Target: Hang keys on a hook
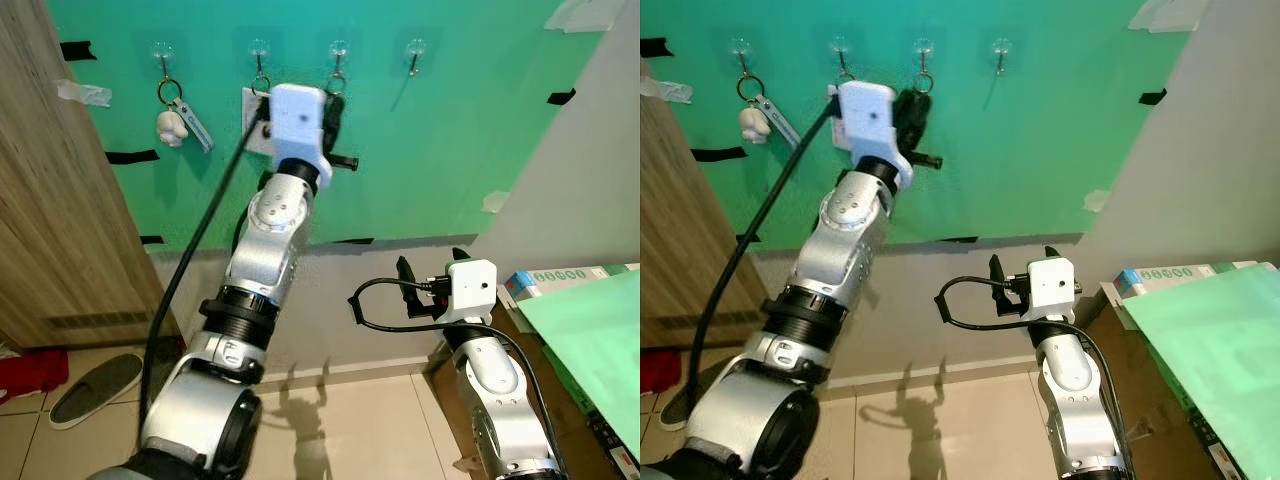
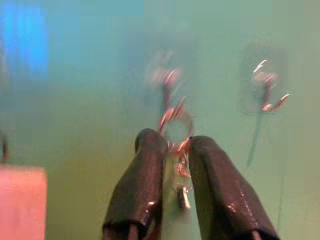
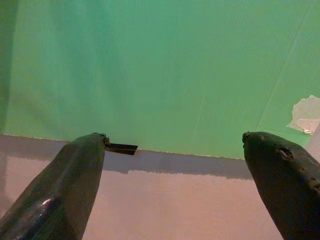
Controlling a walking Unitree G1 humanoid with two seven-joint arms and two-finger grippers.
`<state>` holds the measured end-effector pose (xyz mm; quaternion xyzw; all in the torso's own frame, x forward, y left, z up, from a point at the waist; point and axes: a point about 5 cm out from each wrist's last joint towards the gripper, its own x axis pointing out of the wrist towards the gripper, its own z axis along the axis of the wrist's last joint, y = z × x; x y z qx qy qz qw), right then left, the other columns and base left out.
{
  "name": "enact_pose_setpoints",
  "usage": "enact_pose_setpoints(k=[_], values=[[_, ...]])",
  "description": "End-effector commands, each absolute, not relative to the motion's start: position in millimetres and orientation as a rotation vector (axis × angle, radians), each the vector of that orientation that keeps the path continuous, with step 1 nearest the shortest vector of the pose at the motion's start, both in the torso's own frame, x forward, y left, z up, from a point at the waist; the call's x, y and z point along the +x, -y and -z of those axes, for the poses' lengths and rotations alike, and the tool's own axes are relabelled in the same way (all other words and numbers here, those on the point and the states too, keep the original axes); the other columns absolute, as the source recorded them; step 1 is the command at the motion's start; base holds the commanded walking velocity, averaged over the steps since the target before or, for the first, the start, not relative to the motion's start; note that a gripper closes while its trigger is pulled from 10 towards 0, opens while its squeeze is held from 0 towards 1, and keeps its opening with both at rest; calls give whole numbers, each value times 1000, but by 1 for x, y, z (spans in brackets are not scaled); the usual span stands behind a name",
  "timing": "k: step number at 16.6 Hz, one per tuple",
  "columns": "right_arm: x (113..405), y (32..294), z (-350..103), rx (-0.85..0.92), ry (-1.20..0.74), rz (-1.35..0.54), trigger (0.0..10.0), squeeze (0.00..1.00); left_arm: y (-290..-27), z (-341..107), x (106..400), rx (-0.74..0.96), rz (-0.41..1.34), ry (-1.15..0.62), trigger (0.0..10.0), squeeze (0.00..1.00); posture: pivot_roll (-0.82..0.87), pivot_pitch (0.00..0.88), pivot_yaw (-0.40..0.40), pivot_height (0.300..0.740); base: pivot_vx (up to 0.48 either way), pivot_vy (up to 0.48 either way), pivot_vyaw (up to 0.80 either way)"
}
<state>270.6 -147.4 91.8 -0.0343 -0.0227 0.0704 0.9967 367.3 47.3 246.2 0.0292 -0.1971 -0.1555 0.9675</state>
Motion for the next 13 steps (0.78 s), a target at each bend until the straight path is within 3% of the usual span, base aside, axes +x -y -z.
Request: enact_pose_setpoints(k=[1,6,11,13], values=[[272,150,-98,-83,64,-140,10000,0,-43,-247,362,114,323,437,10000,1000,8,0,-57,740,0,0,0],[271,151,-98,-86,64,-134,10000,0,-53,-221,340,211,351,421,10000,1000,7,0,-56,740,0,0,0],[271,155,-97,-86,65,-122,10000,0,-87,-172,288,194,399,273,10000,1000,44,0,-57,740,0,0,0],[272,155,-96,-86,56,-123,10000,0,-113,-145,271,188,332,165,10000,1000,56,0,-63,740,0,0,0]])
